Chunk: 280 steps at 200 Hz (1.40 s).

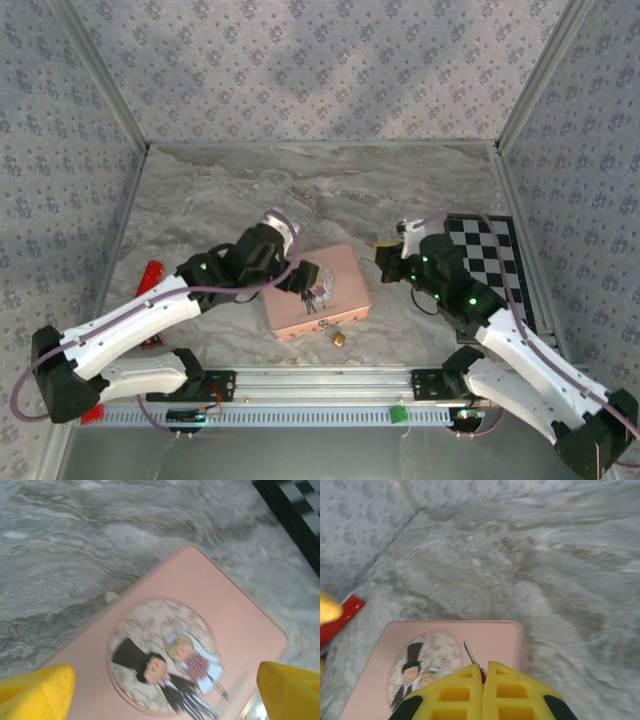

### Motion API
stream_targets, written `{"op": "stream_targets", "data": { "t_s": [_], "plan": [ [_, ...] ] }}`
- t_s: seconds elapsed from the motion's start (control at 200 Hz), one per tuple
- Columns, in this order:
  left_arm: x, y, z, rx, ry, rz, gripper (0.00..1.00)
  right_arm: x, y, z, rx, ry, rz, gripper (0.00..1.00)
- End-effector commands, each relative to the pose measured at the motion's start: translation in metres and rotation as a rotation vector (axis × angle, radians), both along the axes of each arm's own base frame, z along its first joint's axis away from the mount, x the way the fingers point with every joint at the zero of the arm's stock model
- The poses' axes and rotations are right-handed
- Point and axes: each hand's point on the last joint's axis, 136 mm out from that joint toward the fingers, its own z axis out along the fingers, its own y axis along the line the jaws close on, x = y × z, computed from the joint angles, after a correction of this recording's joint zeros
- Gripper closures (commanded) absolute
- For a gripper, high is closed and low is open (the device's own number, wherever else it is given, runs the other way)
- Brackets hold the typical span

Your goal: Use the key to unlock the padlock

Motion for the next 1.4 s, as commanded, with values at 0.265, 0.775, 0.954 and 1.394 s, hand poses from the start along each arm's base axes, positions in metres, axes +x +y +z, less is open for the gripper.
{"op": "stream_targets", "data": {
  "t_s": [0.265,0.775,0.954,1.394],
  "plan": [
    [-0.059,0.016,-0.067,0.608,-0.054,-0.174,0.0,0.005,-0.039,-0.009,0.006,0.001,-0.162,1.0],
    [-0.051,-0.004,-0.126,0.68,0.047,-0.239,0.1,0.003,-0.035,-0.011,0.045,0.014,-0.15,1.0],
    [-0.023,-0.005,-0.129,0.639,0.058,-0.19,0.13,0.003,-0.035,-0.013,0.053,0.02,-0.151,1.0],
    [0.11,0.041,-0.126,0.727,-0.059,0.071,0.17,0.007,-0.032,-0.013,0.065,0.031,-0.153,1.0]
  ]
}}
